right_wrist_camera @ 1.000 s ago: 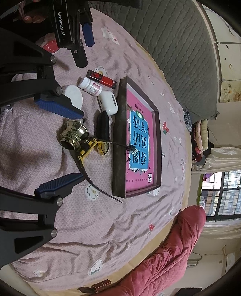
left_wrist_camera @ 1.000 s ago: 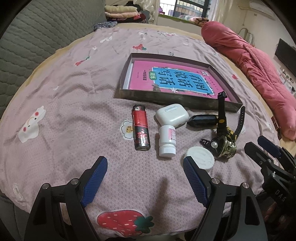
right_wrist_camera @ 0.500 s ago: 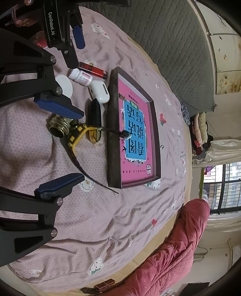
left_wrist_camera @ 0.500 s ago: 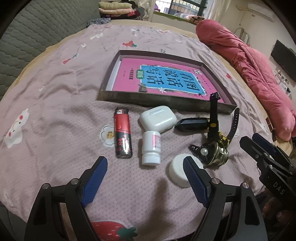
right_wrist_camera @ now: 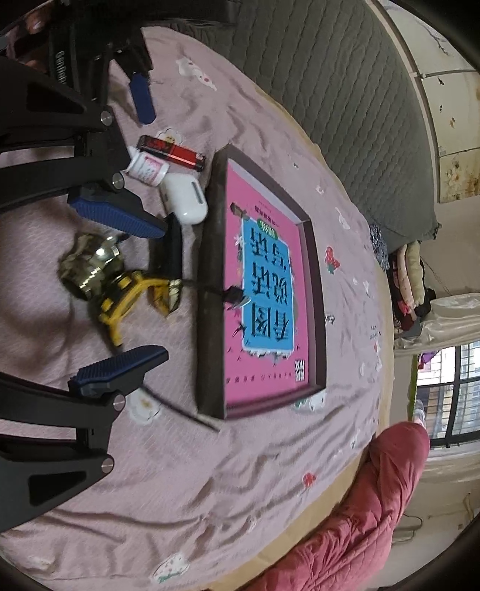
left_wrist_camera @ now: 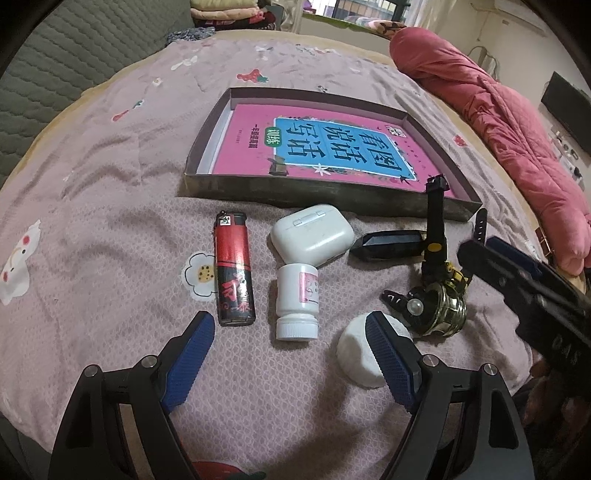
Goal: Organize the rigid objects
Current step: 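Grasp white pill bottle with left tool while right tool grasps black wristwatch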
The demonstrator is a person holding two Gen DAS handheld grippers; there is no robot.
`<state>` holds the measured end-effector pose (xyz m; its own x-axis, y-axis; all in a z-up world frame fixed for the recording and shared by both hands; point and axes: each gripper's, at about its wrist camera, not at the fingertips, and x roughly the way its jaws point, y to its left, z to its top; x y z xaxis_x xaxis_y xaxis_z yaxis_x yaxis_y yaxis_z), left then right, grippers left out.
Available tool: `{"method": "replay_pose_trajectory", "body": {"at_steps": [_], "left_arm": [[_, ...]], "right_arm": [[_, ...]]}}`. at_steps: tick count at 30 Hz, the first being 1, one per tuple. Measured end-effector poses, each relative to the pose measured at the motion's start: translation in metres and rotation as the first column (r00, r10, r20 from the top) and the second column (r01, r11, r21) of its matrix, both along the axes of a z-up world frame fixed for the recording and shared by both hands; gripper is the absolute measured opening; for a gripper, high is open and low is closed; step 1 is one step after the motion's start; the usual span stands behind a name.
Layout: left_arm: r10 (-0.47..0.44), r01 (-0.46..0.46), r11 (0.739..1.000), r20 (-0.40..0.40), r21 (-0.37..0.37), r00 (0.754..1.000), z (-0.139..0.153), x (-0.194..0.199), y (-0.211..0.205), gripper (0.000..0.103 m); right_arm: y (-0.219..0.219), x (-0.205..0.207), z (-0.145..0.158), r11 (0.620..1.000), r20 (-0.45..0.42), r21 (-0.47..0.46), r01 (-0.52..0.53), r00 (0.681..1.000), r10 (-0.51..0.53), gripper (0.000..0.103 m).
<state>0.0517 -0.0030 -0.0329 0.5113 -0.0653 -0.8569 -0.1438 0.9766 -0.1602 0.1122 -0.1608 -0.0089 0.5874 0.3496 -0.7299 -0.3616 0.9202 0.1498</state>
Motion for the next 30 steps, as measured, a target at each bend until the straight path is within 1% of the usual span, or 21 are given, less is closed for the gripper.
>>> {"method": "replay_pose_trajectory", "body": {"at_steps": [6, 9, 14, 17, 19, 23, 25, 27, 29, 30], "left_arm": [[-0.016, 0.016, 1.000, -0.007, -0.006, 1.000, -0.003, 0.003, 0.002, 0.085], [-0.018, 0.018, 1.000, -0.016, -0.012, 1.000, -0.006, 0.005, 0.002, 0.085], [-0.023, 0.023, 1.000, -0.012, -0.018, 1.000, -0.007, 0.010, 0.000, 0.084], [-0.034, 0.034, 0.999, -0.001, -0.024, 0.999, -0.005, 0.013, -0.002, 0.077], [-0.035, 0.035, 0.999, -0.012, -0.035, 0.999, -0.007, 0.017, -0.003, 0.076], [-0.035, 0.035, 0.999, -0.019, -0.012, 0.999, -0.009, 0.021, -0.006, 0.073], [-0.040, 0.040, 0.999, -0.026, -0.011, 0.999, -0.010, 0.022, -0.008, 0.068], [-0.048, 0.046, 0.998, -0.038, -0.041, 0.998, -0.012, 0.024, -0.009, 0.058], [-0.040, 0.037, 0.998, -0.062, -0.048, 0.997, -0.017, 0.027, -0.008, 0.055], [-0.035, 0.032, 0.998, -0.068, -0.047, 0.997, -0.019, 0.027, -0.007, 0.054]], "right_arm": [[0.008, 0.022, -0.009, 0.999, -0.072, 0.035, -0.003, 0.997, 0.005, 0.060], [0.012, 0.029, -0.014, 0.999, -0.100, 0.031, -0.006, 0.995, 0.009, 0.060], [0.012, 0.037, -0.018, 1.000, -0.114, 0.026, 0.003, 0.993, 0.000, 0.060], [0.010, 0.041, -0.019, 1.000, -0.117, 0.025, 0.012, 0.993, -0.009, 0.060], [0.009, 0.043, -0.020, 1.000, -0.120, 0.026, 0.015, 0.993, -0.011, 0.060], [0.008, 0.047, -0.022, 1.000, -0.136, 0.027, 0.015, 0.991, -0.012, 0.058], [0.008, 0.048, -0.023, 0.999, -0.144, 0.038, 0.017, 0.990, -0.012, 0.058], [0.008, 0.050, -0.023, 0.999, -0.148, 0.046, 0.020, 0.989, -0.013, 0.057], [0.009, 0.052, -0.023, 0.998, -0.154, 0.060, 0.016, 0.988, -0.007, 0.052], [0.009, 0.053, -0.023, 0.998, -0.157, 0.069, 0.013, 0.988, -0.002, 0.051]]}}
